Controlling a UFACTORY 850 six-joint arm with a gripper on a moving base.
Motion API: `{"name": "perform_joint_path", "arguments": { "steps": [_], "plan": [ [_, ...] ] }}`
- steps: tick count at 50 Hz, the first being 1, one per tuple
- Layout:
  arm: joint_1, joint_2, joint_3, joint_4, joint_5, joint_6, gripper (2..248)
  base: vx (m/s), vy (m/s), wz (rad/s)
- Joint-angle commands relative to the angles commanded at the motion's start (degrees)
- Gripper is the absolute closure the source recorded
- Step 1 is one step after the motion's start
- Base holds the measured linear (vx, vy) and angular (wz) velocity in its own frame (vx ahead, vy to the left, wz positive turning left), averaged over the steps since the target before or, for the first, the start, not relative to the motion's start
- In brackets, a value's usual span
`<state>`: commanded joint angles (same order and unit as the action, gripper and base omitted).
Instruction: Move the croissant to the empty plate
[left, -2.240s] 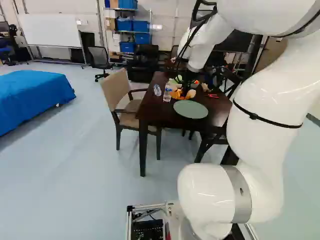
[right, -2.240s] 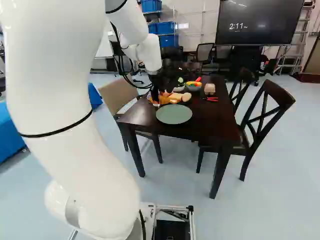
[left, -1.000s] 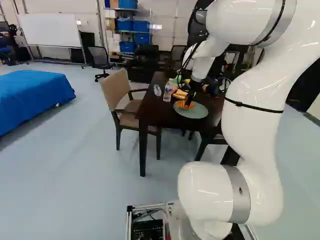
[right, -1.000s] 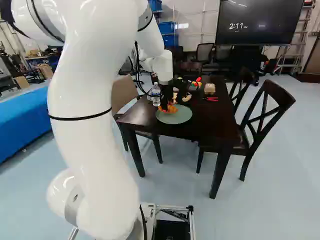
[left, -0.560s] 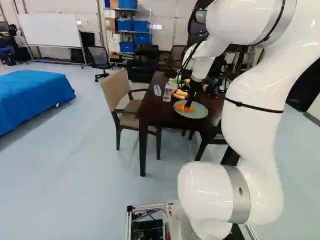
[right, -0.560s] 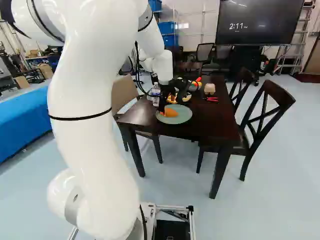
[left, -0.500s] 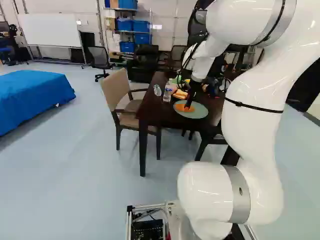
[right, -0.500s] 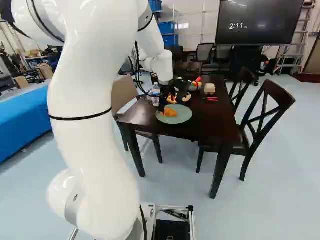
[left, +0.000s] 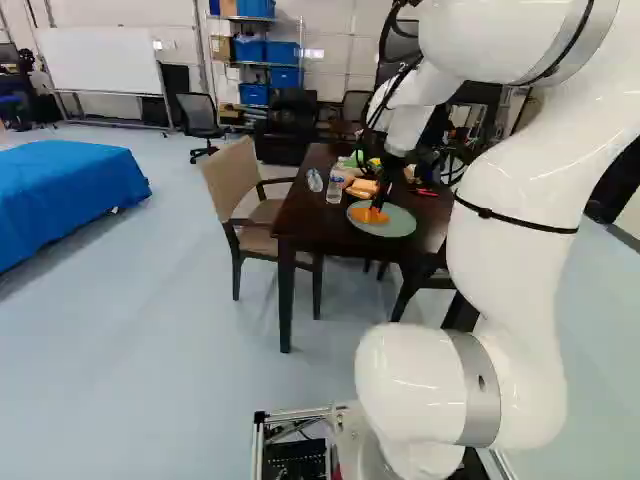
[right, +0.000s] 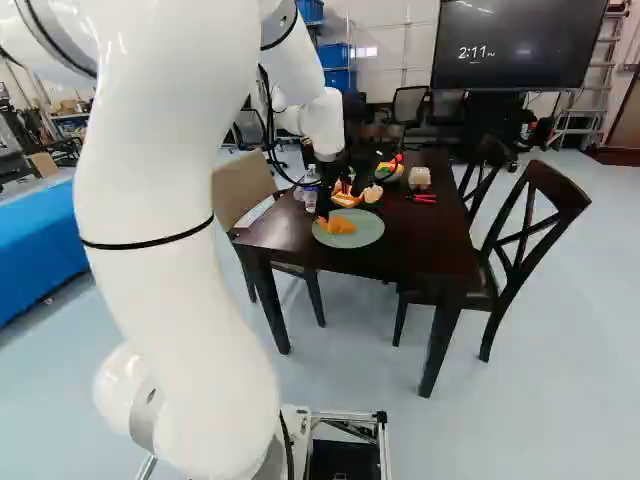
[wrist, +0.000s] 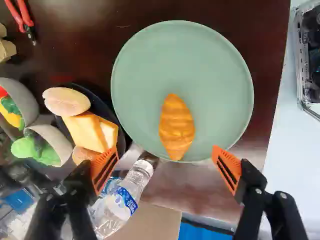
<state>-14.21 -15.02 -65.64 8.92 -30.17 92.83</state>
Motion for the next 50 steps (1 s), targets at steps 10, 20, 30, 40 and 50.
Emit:
{"name": "perform_joint_path", "arguments": {
  "steps": [10,20,30,40,50],
  "plan": [
    [0.08,1.88,0.72,0.0,0.0,0.0,3,0.0,0.0,0.0],
    [1.05,3.97,2.98,0.0,0.0,0.0,3,0.0,0.0,0.0],
    [2.21,6.42,5.77,0.0,0.0,0.0,3,0.0,0.0,0.0],
    [3.27,9.1,8.75,0.0,0.0,0.0,3,0.0,0.0,0.0],
    [4.39,11.89,11.75,0.0,0.0,0.0,3,0.0,0.0,0.0]
  ]
}}
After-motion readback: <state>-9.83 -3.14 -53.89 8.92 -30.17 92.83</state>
